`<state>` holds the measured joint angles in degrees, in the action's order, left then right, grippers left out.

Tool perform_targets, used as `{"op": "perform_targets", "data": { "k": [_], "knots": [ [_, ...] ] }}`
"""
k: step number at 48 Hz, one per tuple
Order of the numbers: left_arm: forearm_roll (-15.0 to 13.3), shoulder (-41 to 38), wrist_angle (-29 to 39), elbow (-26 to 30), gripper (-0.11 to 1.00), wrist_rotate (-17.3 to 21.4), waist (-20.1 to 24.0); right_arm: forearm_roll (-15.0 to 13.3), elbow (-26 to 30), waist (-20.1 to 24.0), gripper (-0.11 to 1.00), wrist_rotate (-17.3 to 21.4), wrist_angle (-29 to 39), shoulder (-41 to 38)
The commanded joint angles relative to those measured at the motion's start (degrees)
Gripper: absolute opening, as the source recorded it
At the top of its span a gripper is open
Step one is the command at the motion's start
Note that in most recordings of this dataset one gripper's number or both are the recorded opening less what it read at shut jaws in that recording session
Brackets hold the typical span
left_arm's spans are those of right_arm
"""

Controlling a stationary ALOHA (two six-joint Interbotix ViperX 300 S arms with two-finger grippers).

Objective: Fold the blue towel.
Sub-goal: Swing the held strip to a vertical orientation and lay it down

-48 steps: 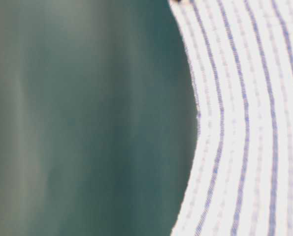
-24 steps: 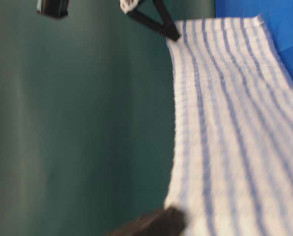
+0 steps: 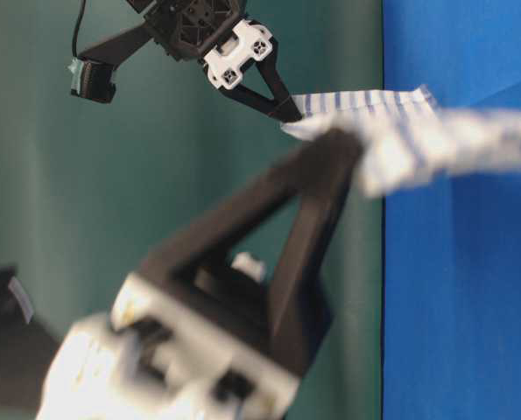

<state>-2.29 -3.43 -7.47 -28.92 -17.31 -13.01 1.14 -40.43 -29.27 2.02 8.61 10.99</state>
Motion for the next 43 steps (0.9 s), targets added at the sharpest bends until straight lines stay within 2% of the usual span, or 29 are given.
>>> {"op": "perform_targets", "data": {
  "k": [1, 15, 23, 33, 43],
  "knots": [
    [-0.09, -1.93, -0.97, 4.48, 0.03, 0.00, 0.44, -1.05, 1.58, -0.97, 0.13, 0.00, 0.70, 1.49],
    [-0.09, -8.70, -1.23, 11.69, 0.03, 0.00, 1.23, -3.34, 1.58, -2.29, 0.13, 0.00, 2.99, 2.20],
    [-0.09, -11.07, -1.32, 13.97, 0.03, 0.00, 1.58, -4.48, 1.93, -2.55, 0.13, -0.09, 2.64, 1.93],
    [-1.85, -10.37, -2.55, 11.78, 0.03, -0.18, 1.67, -4.57, 4.13, -2.55, 0.13, -0.18, 2.55, -0.62],
    [-6.86, -8.09, -8.88, 4.48, 0.03, -0.18, 0.35, -4.57, 8.44, -1.14, 0.13, -0.35, 1.85, -6.50]
  ]
}}
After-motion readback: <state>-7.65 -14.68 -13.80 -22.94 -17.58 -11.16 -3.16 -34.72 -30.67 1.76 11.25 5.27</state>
